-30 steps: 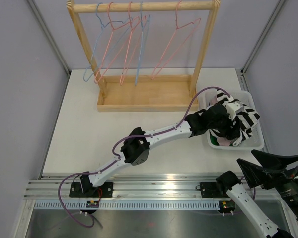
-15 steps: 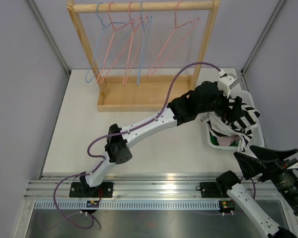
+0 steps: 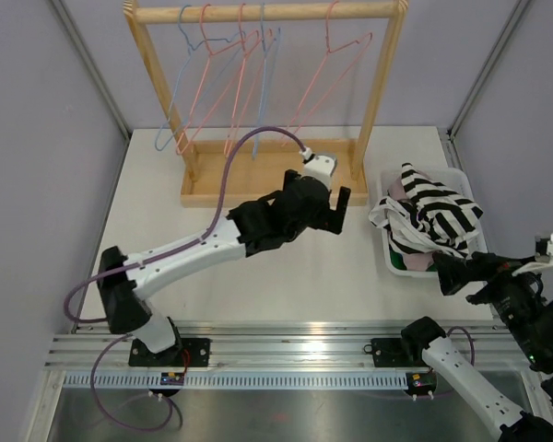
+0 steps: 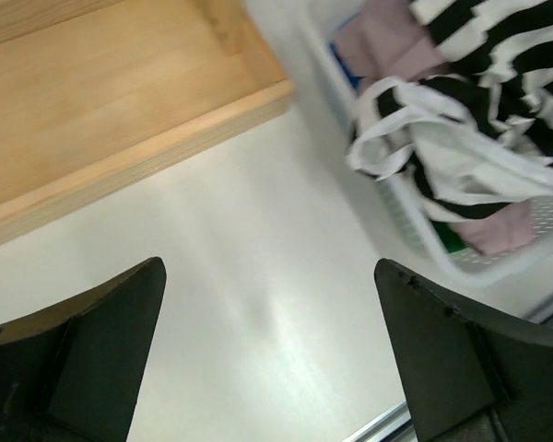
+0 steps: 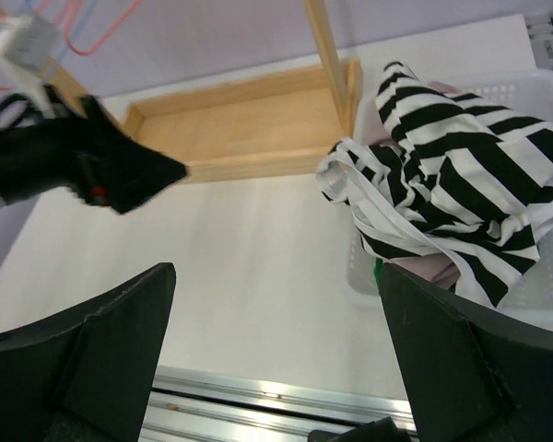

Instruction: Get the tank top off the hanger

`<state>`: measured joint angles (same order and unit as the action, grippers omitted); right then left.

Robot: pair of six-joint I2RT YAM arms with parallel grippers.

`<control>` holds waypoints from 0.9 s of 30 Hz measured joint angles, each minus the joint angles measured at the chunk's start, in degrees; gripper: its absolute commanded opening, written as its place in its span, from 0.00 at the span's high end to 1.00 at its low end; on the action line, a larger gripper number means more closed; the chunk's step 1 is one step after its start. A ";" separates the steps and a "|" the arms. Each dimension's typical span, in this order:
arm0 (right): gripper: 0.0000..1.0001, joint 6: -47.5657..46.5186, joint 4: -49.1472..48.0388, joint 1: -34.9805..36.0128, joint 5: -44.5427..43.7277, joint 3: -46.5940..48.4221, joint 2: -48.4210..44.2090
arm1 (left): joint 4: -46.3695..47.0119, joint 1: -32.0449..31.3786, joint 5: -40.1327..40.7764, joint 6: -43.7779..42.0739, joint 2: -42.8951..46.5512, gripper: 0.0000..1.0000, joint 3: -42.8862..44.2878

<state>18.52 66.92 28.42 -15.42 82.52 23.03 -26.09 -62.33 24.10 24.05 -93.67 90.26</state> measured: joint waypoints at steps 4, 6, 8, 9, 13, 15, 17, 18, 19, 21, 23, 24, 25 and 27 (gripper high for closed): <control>0.00 -0.96 0.26 0.00 -2.05 -3.19 3.74 | -4.28 -0.24 8.13 2.38 13.68 0.01 -11.06; 0.01 -1.38 0.20 0.00 -2.60 -5.18 4.98 | -7.78 -0.24 11.56 4.33 20.00 0.01 -15.45; 0.01 -1.73 0.09 0.00 -3.21 -7.10 5.64 | -11.87 -0.22 14.88 6.64 25.14 0.01 -18.60; 0.00 -1.88 -0.07 0.00 -3.58 -8.31 5.90 | -14.21 -0.22 16.22 8.11 27.50 0.01 -20.09; 0.01 -2.23 -2.03 0.00 -4.15 -12.09 6.54 | -25.90 -0.22 20.20 12.90 36.76 0.01 -24.44; 0.01 -2.25 -3.19 0.00 -4.59 -13.81 7.28 | -31.12 -0.22 21.66 15.21 40.68 0.01 -24.81; 0.00 -2.25 -4.15 0.00 -5.01 -14.75 8.52 | -36.17 -0.15 23.39 17.07 45.22 0.01 -24.79; 0.00 -2.23 -4.57 0.00 -5.07 -14.99 9.22 | -38.49 -0.04 24.11 17.55 47.56 0.01 -24.81; 0.01 -2.23 -5.09 0.00 -5.07 -15.13 9.90 | -39.95 0.33 24.79 17.59 49.83 0.01 -24.90; 0.01 -2.21 -6.47 0.00 -5.05 -15.28 11.06 | -42.60 1.66 26.75 17.20 54.42 0.01 -25.33; 0.01 -2.23 -7.76 0.00 -5.03 -15.56 11.61 | -42.97 3.52 28.65 15.06 58.73 0.01 -26.71; 0.01 -2.23 -8.55 0.00 -5.03 -15.80 11.72 | -42.25 4.48 28.96 13.18 60.63 0.01 -27.74; 0.00 -2.25 -9.18 0.00 -5.03 -15.93 11.78 | -41.22 5.46 28.92 11.45 62.10 0.01 -28.83; 0.00 -2.36 -10.10 0.00 -5.05 -16.06 11.82 | -39.01 7.82 28.52 8.09 63.58 0.01 -30.38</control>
<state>16.16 56.82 28.42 -20.47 66.46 34.85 -65.10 -54.50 52.62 32.14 -30.09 59.88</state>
